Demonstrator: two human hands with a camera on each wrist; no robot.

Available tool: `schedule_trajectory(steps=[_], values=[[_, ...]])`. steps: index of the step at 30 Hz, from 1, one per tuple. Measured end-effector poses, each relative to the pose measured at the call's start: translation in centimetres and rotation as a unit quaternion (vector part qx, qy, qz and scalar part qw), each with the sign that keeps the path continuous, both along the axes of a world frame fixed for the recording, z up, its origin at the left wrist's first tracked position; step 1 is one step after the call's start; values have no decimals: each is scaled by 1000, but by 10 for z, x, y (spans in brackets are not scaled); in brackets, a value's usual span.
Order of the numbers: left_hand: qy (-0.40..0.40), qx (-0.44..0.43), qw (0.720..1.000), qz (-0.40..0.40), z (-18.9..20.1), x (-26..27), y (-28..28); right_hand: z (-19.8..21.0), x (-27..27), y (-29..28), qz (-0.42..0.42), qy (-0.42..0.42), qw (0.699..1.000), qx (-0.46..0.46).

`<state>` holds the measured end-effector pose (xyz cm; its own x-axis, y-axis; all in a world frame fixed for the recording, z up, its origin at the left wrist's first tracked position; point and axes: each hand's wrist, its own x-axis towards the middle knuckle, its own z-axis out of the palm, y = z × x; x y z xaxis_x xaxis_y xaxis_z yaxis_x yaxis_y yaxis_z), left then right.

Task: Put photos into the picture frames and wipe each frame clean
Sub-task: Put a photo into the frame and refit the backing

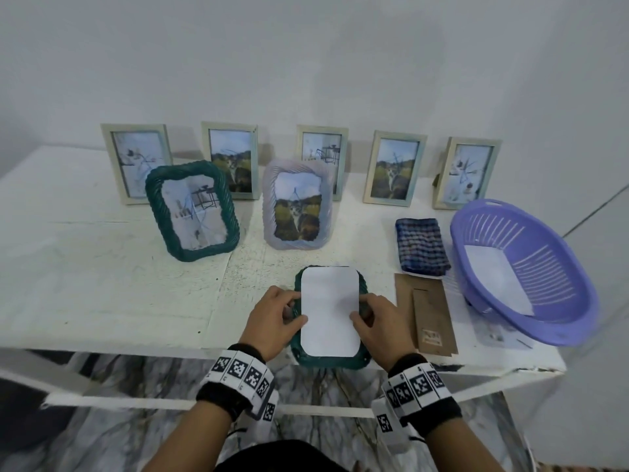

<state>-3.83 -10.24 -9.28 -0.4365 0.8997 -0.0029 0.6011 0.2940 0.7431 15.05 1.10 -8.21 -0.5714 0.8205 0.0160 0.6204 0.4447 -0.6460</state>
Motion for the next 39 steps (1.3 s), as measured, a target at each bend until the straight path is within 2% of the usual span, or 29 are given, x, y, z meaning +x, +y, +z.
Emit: schedule_trajectory(steps=[8, 17, 23, 29, 31, 33, 36, 39], values=[[-31, -8, 999, 16, -6, -1, 0, -2, -3, -1, -2, -37, 999, 1], [-45, 27, 999, 15, -11, 1, -4, -6, -3, -1, 5, -60, 998, 2], [-51, 31, 998, 18, -12, 1, -4, -2, -3, -2, 5, -56, 998, 0], [-52, 46, 997, 18, -14, -1, -5, 6, 12, 1, -22, -16, 998, 65], [-50, 51, 997, 16, -14, 0, -6, 7, 26, 10, -59, -61, 988, 128], [-50, 55, 997, 16, -15, 0, -7, 9, 40, 19, -106, -151, 967, 174], [-49, 55, 997, 17, -16, 0, -7, 14, 59, 25, -171, -265, 942, 113], [-46, 57, 997, 19, -17, 1, -8, 11, 72, 24, -194, -276, 940, 49]])
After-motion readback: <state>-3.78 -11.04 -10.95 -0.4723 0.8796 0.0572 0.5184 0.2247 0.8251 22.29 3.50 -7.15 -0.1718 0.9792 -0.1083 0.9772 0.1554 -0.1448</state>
